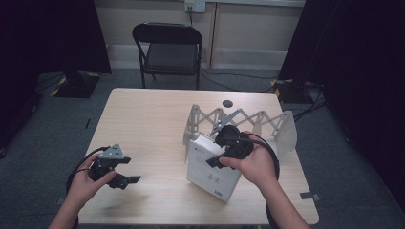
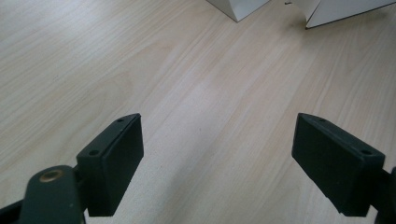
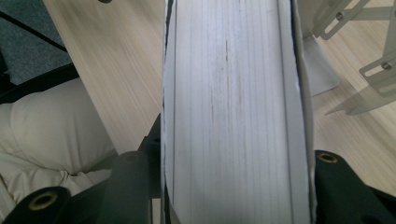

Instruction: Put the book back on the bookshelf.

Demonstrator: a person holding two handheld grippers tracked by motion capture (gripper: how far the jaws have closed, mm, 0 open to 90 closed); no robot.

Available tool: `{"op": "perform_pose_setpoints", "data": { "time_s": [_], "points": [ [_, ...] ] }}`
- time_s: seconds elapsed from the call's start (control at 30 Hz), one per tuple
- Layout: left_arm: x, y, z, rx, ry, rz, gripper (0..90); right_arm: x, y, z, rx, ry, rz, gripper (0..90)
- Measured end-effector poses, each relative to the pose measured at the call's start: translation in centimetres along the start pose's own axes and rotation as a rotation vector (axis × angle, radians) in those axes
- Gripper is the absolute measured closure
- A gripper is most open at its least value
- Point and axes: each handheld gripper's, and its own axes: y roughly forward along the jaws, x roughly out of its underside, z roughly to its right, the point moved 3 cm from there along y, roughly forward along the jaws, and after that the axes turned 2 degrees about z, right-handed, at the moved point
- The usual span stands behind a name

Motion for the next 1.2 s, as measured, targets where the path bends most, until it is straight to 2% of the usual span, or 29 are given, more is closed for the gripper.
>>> {"op": "perform_pose_setpoints", "data": {
  "time_s": [0.27,0.73,1.2],
  "points": [
    [0.0,0.0,0.0,-0.003,0.006,-0.002,16.5,0.4,-0.5,0.3,0.005,0.007,-0.015,52.5],
    [-0.2,-0.1,-0.1,-0.004,0.002,0.009,16.6,1.7,-1.6,1.2,0.022,0.035,0.0,52.5],
    [-0.3,-0.2,-0.2,-0.003,0.003,0.012,16.6,3.0,-2.3,2.2,0.048,0.064,-0.02,52.5]
  ]
}}
